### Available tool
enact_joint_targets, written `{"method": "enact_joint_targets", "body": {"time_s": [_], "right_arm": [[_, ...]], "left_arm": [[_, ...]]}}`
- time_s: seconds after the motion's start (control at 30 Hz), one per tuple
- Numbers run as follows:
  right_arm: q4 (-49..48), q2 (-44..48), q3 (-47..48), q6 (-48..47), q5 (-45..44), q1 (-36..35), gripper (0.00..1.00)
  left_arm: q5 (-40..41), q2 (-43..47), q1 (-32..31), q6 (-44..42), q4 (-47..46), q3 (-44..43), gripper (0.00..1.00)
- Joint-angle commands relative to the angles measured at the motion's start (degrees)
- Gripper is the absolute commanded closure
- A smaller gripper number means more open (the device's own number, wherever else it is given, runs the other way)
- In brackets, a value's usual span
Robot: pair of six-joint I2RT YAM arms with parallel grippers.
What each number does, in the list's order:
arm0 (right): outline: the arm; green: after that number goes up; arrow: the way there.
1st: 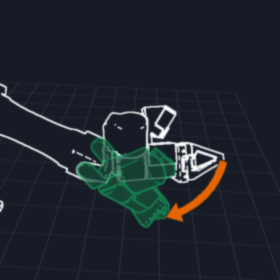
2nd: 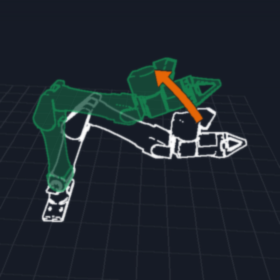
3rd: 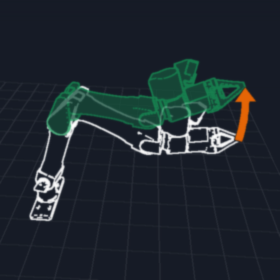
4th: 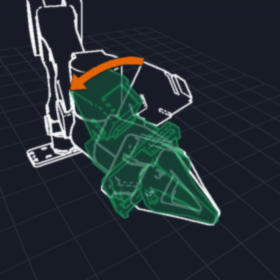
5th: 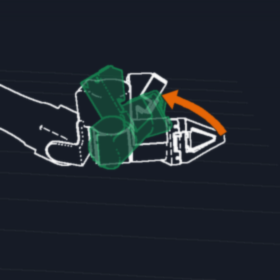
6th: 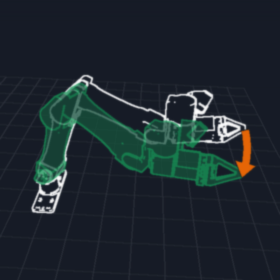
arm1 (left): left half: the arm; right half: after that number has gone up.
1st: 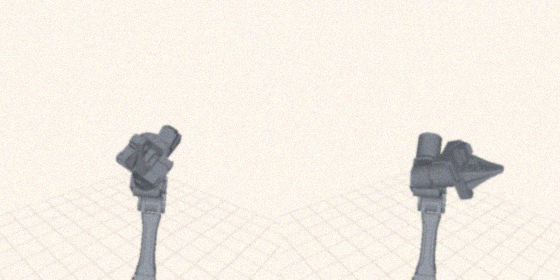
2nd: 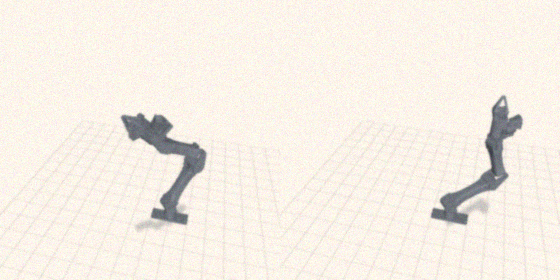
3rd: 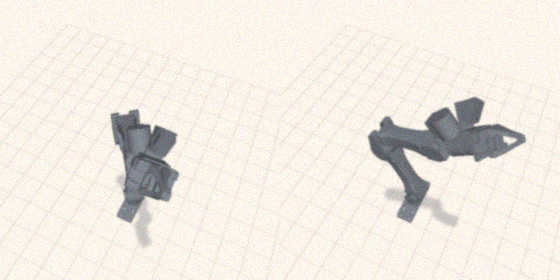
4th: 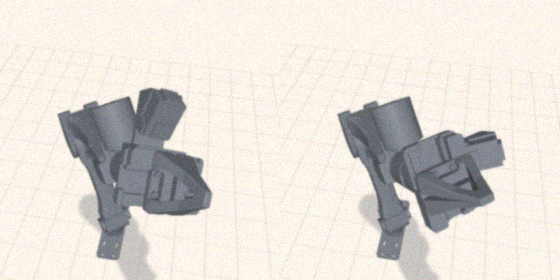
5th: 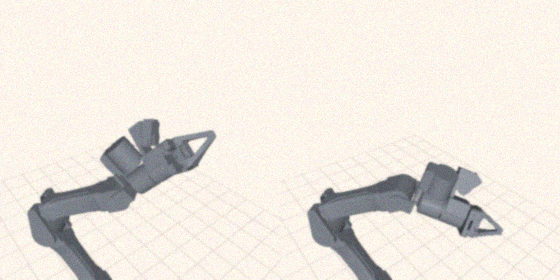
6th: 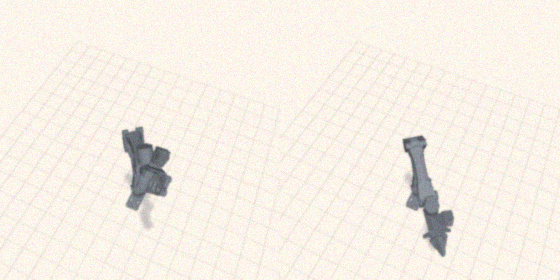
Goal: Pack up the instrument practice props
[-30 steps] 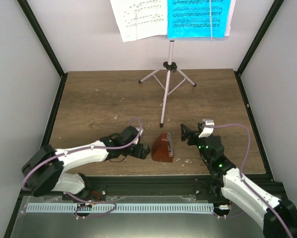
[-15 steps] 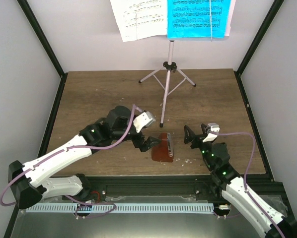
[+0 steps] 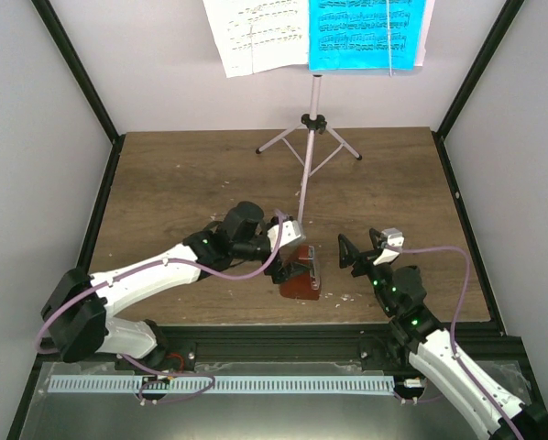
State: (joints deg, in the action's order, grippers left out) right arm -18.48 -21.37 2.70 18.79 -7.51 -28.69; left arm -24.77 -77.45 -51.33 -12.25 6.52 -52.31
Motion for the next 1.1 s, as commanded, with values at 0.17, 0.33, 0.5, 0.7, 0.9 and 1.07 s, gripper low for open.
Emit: {"method": "enact_joint_targets", "body": {"time_s": [0.17, 0.33, 0.5, 0.7, 0.9, 1.07], "right_arm": [[0.04, 0.5, 0.12, -0.95, -0.31, 0.21, 0.0], [0.92, 1.49, 0.29, -0.86, -0.98, 0.21, 0.0], [1.8, 3.29, 0.25, -0.99, -1.3, 0.21, 0.0], [3.26, 6.44, 0.04, -1.03, -1.8, 0.21, 0.0], [0.9, 6.52, -0.95, -2.51, 1.52, 0.21, 0.0], [-4.18, -0.88, -0.31, -4.34, 11.01, 0.21, 0.0]], "left_arm": [[-5.26, -5.11, 0.27, 1.59, -4.54, -1.93, 0.1], [-5.3, -6.08, 0.26, 1.32, -3.31, -2.17, 0.24], [-5.17, -6.97, 0.33, 0.76, -1.11, -3.19, 0.36], [-4.81, -7.69, 1.69, 3.52, -1.1, -4.19, 0.5], [-7.83, -10.66, 5.97, 8.05, 0.86, -7.5, 0.62], [-9.69, -13.85, 10.34, 10.77, 3.58, -10.84, 0.64]]}}
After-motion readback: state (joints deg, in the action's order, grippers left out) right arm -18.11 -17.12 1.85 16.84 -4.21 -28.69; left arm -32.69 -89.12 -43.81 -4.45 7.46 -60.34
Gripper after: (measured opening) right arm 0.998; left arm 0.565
